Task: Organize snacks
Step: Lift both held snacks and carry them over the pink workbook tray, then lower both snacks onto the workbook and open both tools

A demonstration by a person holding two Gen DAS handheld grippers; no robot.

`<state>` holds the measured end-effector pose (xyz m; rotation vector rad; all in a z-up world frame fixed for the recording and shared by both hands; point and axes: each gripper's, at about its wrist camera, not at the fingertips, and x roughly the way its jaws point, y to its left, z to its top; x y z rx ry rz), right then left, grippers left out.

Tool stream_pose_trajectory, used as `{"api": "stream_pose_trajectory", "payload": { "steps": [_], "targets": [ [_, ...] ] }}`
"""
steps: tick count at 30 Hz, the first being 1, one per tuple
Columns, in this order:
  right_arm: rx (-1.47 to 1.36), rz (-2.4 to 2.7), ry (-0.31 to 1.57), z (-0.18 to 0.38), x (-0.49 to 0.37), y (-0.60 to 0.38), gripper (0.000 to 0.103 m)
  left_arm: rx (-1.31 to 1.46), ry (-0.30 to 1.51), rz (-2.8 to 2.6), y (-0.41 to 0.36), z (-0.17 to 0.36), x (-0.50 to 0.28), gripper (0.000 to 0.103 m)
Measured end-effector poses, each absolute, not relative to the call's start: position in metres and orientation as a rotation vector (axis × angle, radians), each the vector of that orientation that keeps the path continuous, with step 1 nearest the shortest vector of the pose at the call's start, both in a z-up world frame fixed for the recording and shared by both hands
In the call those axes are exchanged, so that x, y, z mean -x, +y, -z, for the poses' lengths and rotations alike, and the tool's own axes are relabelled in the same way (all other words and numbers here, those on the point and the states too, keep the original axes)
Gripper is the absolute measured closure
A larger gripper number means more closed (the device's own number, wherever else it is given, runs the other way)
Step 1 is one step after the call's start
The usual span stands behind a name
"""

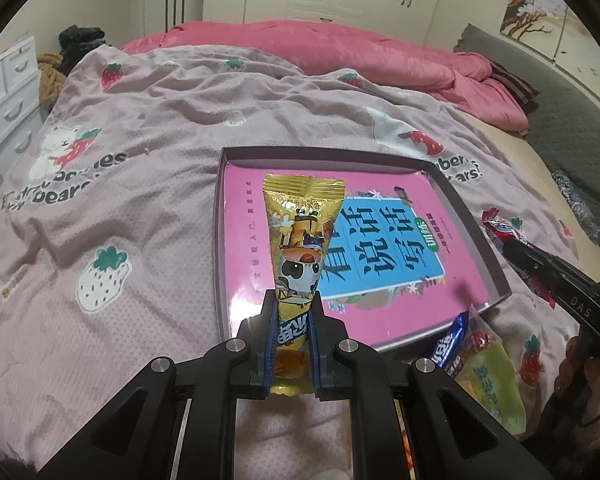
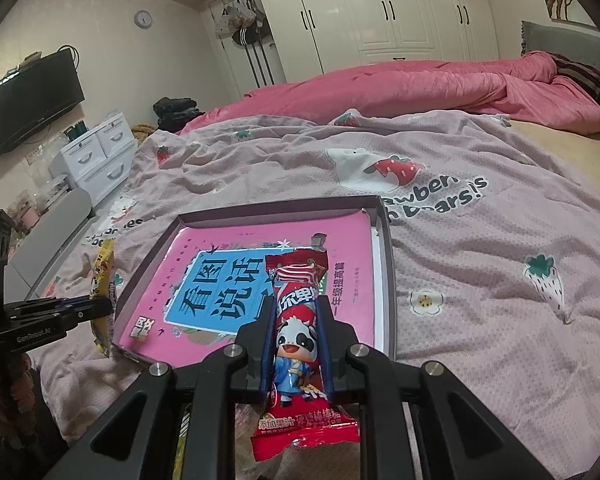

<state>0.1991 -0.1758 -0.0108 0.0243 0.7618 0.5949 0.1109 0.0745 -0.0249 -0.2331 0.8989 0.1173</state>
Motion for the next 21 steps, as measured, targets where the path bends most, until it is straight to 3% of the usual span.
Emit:
{"api": "stream_pose_trajectory", "payload": {
  "steps": [21],
  "targets": [
    [0.011,-0.575,0.833,0.045,-0.233,-0.163,0.084,0.253,0.944,-0.126,0.079,0.063,-0.165,0.089]
  ]
}}
